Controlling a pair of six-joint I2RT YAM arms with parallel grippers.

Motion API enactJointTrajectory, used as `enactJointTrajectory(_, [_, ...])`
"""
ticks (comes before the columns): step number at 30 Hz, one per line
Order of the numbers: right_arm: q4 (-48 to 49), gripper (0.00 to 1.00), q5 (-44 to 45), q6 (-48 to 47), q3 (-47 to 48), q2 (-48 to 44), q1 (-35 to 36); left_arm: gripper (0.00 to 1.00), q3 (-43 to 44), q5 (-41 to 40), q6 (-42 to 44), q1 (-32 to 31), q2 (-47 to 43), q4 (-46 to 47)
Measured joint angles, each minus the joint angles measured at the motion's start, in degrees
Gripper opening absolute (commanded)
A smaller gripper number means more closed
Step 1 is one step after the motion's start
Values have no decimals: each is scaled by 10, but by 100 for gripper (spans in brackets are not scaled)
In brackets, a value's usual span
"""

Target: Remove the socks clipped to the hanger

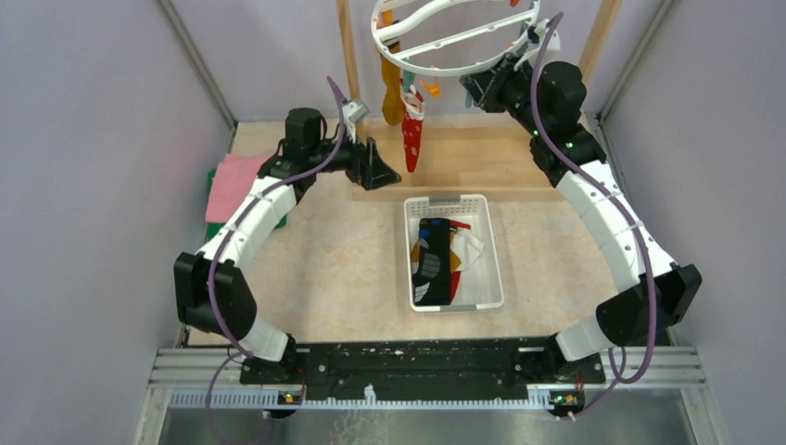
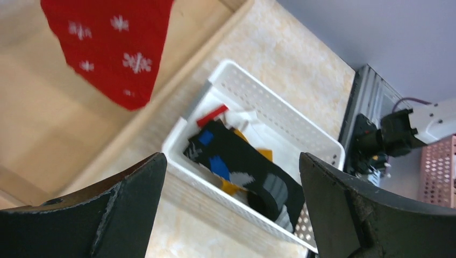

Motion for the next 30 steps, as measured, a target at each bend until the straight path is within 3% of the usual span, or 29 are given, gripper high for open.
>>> enactJointTrajectory(8, [-4, 2, -50, 18, 0, -9, -55, 99, 143, 12, -18, 0, 126, 78])
enactJointTrajectory(17, [-3, 14, -81, 31, 0, -9, -67, 99, 220, 28, -28, 0, 244, 171])
enactJointTrajectory(25, [-5, 19, -113, 46, 2, -9, -79, 98, 268, 92, -21, -15, 296, 233])
enactJointTrajectory(27, [-9, 21, -119, 49, 5, -9, -82, 87, 275, 102, -6, -24, 300, 234])
enactJointTrajectory(29, [-14, 22, -124, 50, 12, -8, -84, 54, 275, 109, 0, -32, 300, 235])
enactJointTrajectory(30, [-16, 22, -125, 50, 16, -8, -84, 32, 275, 109, -1, -36, 300, 235])
